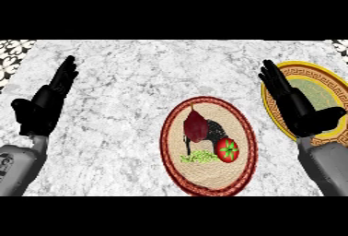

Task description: Pick the tomato from the placemat and place it in the plate

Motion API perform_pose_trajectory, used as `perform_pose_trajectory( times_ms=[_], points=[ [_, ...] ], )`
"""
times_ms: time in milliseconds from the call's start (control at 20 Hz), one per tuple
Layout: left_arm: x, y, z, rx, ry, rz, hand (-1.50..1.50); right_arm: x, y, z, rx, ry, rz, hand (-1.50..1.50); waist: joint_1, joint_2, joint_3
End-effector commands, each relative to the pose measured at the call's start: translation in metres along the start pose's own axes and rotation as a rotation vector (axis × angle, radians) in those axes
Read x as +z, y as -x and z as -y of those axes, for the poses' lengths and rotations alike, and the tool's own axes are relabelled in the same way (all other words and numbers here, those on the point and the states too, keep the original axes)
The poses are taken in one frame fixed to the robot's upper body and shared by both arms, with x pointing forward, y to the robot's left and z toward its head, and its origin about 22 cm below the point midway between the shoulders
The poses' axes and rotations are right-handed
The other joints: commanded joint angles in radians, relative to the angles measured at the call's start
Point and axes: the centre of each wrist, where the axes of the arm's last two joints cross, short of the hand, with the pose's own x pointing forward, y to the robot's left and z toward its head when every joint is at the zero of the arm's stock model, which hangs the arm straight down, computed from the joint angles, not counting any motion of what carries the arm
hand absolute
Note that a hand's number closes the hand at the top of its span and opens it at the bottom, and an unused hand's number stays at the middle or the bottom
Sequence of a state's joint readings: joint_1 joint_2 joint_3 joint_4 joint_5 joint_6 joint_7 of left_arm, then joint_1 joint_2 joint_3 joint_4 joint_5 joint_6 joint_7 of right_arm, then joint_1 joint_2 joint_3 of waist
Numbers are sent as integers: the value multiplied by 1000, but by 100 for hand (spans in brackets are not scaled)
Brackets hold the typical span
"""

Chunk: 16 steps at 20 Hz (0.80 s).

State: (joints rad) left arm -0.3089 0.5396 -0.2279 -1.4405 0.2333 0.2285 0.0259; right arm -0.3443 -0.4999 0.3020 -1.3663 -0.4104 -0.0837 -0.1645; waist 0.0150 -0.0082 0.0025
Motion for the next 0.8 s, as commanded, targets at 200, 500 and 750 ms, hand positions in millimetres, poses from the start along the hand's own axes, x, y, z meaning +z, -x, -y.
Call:
perform_pose_trajectory(
  times_ms=[200, 500, 750],
  points=[
    [55, 80, 27, 192, -51, -441, 0, 4, -58, 63, 19, 239, 255, 150, -50, 1, -4],
    [86, 89, 66, 340, 24, -491, 0, 45, -6, 84, 265, 699, 154, -150, -40, 1, -2],
    [90, 81, 58, 333, 42, -489, 0, 92, -10, 46, 174, 623, 278, -150, -30, 2, -3]
  ],
)
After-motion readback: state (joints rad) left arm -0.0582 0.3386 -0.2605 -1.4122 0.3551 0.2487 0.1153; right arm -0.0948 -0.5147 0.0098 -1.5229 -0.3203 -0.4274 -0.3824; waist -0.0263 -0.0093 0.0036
